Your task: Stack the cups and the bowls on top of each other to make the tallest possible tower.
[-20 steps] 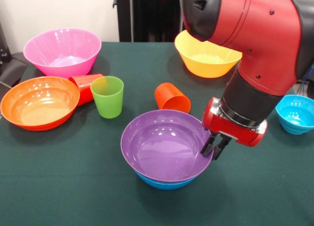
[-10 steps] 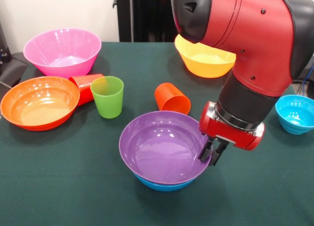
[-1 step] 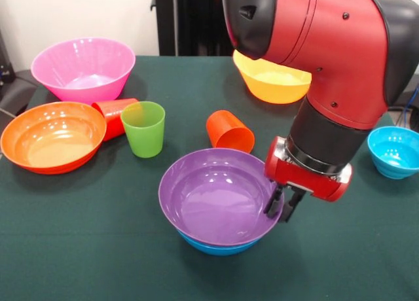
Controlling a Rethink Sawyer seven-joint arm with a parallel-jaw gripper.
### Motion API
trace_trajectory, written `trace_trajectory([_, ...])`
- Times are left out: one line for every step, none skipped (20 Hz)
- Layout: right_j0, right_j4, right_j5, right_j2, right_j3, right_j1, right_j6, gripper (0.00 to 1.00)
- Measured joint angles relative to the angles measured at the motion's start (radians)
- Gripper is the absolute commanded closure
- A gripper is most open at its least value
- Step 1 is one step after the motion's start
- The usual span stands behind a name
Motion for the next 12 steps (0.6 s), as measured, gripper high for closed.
trace_trajectory([0.000,0.000,0.000,0.001,0.000,0.000,0.000,0.00])
trace_trajectory([-0.002,0.000,0.000,0.006,0.000,0.003,0.000,0.00])
trace_trajectory([-0.004,0.000,0.000,0.013,0.000,0.006,0.000,0.00])
trace_trajectory([-0.007,0.000,0.000,0.021,0.000,0.010,0.000,0.00])
trace_trajectory([-0.012,0.000,0.000,0.034,0.000,0.013,0.000,0.00])
trace_trajectory([-0.016,0.000,0.000,0.044,0.001,0.014,0.000,0.00])
trace_trajectory([-0.022,0.000,0.000,0.057,0.002,0.014,0.000,0.00])
trace_trajectory([-0.027,0.000,0.000,0.067,0.002,0.013,0.000,0.00])
trace_trajectory([-0.030,0.000,0.000,0.074,0.002,0.012,0.000,0.00])
trace_trajectory([-0.038,-0.001,0.000,0.091,0.002,0.008,0.000,0.00])
trace_trajectory([-0.044,-0.001,0.000,0.101,0.002,0.006,0.000,0.00])
trace_trajectory([-0.049,0.000,0.000,0.111,0.002,0.004,0.000,0.00])
